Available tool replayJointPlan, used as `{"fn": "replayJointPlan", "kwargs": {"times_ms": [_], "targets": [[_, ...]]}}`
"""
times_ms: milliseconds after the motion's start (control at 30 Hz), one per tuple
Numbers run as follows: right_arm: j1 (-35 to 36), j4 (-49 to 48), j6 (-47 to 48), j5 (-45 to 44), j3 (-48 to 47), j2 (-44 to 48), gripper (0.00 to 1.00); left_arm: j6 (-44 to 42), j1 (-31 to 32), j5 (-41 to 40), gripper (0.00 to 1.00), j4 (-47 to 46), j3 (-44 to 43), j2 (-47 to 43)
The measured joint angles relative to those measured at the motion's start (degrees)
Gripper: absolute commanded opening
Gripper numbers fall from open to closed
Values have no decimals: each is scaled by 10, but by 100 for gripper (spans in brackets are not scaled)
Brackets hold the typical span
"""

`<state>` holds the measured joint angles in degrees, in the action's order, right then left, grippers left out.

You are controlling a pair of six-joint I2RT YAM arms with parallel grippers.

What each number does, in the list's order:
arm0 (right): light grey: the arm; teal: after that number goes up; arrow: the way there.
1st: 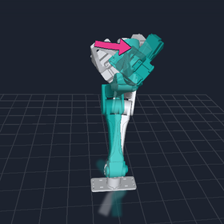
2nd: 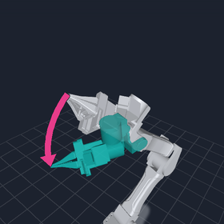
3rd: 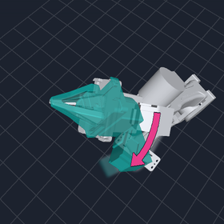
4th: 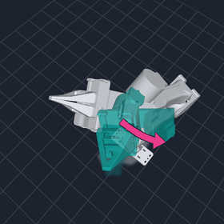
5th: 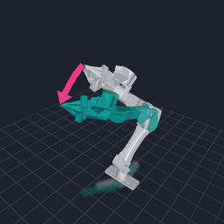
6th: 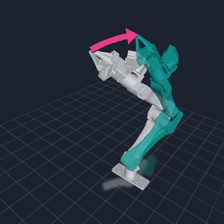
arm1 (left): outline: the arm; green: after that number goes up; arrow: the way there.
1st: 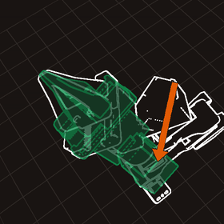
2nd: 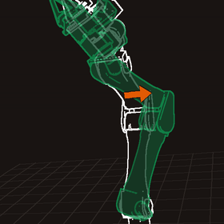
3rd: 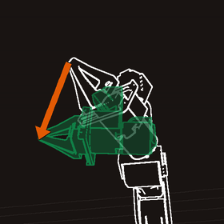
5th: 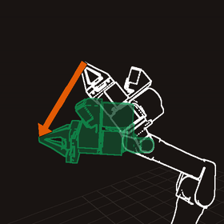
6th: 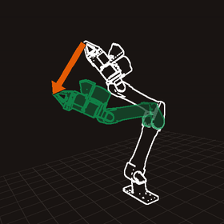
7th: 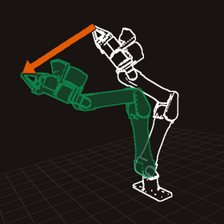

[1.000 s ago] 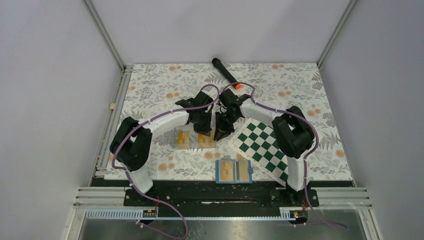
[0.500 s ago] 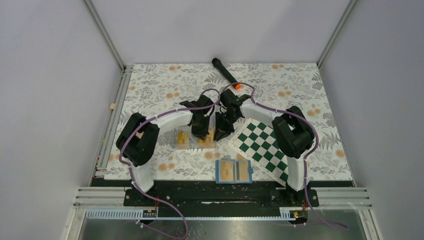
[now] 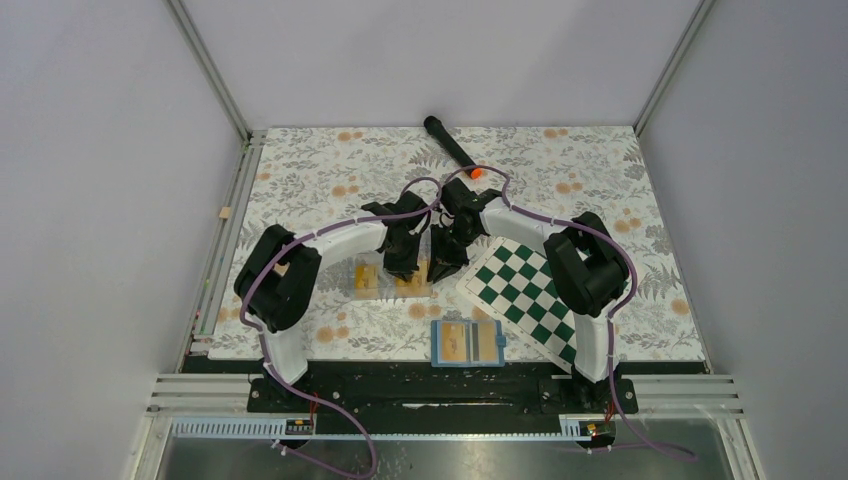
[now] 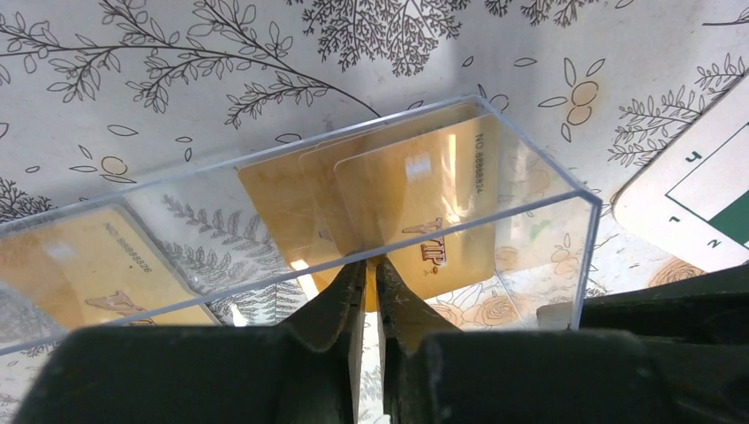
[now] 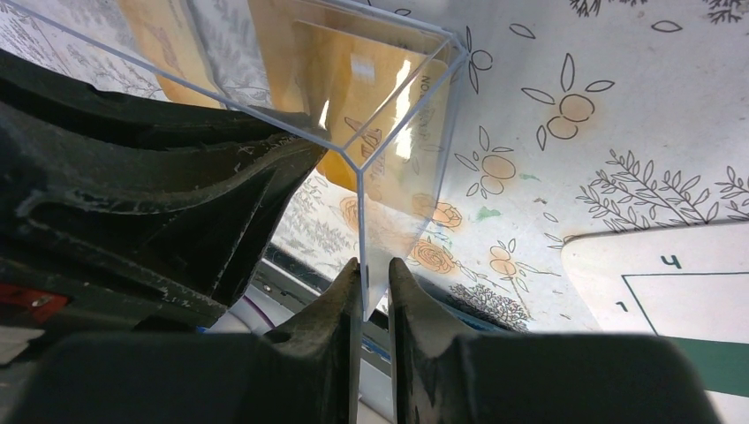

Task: Put the credit cards into the card holder
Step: Pick up the credit card from the storage box.

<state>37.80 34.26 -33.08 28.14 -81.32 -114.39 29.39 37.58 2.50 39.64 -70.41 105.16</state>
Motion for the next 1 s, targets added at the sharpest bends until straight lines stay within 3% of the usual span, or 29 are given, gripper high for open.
{"fn": "replayJointPlan", "kwargs": {"times_ms": [600, 1000], "targets": [[0, -5, -1, 5, 4, 0, 11, 4, 11, 18, 8, 1, -11, -42], [0, -9, -2, 8, 5, 0, 11, 33, 10, 69, 11, -60, 17, -42]]}}
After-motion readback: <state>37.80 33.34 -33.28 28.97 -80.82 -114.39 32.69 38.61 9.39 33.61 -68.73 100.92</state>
